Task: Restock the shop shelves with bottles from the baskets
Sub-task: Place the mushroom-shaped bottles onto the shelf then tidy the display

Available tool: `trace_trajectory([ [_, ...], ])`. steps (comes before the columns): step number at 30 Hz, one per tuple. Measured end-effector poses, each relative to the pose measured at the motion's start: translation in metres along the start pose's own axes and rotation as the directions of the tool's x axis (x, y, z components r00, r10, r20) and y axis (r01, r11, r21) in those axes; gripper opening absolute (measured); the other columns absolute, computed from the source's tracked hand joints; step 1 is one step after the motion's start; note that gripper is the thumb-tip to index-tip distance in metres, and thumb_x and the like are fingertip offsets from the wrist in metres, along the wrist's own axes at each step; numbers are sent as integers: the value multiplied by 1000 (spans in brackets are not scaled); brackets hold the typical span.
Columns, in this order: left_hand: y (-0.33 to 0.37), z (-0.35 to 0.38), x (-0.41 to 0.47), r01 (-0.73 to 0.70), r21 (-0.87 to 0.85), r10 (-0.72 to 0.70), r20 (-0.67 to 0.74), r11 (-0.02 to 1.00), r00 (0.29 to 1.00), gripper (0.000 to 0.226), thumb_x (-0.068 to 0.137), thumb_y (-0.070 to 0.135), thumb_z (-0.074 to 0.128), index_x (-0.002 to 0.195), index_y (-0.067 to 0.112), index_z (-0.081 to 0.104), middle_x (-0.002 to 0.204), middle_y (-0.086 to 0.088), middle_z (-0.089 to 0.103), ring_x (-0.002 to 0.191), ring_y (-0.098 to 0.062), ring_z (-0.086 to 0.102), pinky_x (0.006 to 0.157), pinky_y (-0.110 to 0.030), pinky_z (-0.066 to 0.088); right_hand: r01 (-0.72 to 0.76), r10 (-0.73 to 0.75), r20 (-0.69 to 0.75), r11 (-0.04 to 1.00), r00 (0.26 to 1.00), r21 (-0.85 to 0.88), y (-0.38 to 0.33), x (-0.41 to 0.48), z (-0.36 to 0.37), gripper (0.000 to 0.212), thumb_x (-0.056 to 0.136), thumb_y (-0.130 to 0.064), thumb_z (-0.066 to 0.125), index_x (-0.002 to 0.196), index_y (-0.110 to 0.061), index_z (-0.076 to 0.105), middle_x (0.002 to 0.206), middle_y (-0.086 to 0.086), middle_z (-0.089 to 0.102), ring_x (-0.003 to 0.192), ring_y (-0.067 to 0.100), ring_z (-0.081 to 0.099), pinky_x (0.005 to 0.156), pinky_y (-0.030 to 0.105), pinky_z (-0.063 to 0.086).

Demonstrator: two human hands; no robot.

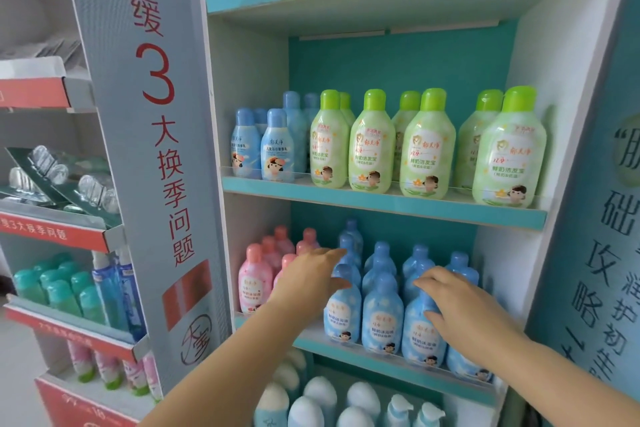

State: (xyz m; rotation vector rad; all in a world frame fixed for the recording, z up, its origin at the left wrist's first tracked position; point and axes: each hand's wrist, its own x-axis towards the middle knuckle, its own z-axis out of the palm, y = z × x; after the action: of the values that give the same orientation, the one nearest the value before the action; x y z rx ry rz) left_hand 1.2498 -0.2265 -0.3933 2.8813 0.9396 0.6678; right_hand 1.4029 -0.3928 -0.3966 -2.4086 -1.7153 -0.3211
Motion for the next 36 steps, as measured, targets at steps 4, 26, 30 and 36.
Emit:
trace_trajectory([
  [4, -34, -13, -4, 92, 46, -88, -94, 995, 992, 36, 91, 38, 52, 127, 31, 52, 127, 8, 55, 116, -18, 47, 94, -35, 42, 30, -30, -22, 999, 999, -23, -4, -1, -2, 52, 96, -34, 46, 145, -29, 28, 146, -16, 25, 133, 8, 28, 105, 21, 30],
  [26, -45, -3, -4, 271, 79, -273, 9, 959, 962, 35, 99, 28, 37, 131, 23, 50, 125, -6, 48, 117, -28, 41, 95, -35, 38, 184, -175, -150, 982, 973, 43, -53, 3, 9, 50, 90, -23, 57, 138, -19, 44, 141, -5, 39, 131, 16, 33, 105, 26, 27],
  [30, -52, 6, -6, 258, -3, -258, -25, 966, 966, 39, 97, 31, 40, 134, 19, 46, 126, -9, 49, 118, -30, 42, 95, -40, 40, 316, -296, -254, 948, 921, 43, -59, -16, 23, 37, 79, -15, 65, 115, -11, 63, 116, 1, 60, 108, 23, 56, 91, 35, 49],
  [36, -50, 31, -58, 65, -190, -150, -477, 980, 866, 27, 92, 35, 53, 113, 19, 59, 110, -5, 56, 87, -26, 56, 65, -38, 48, 460, -460, -32, 888, 888, -3, -59, -61, 81, 43, 63, -17, 80, 104, -16, 66, 98, -1, 65, 85, 20, 64, 70, 30, 57],
])
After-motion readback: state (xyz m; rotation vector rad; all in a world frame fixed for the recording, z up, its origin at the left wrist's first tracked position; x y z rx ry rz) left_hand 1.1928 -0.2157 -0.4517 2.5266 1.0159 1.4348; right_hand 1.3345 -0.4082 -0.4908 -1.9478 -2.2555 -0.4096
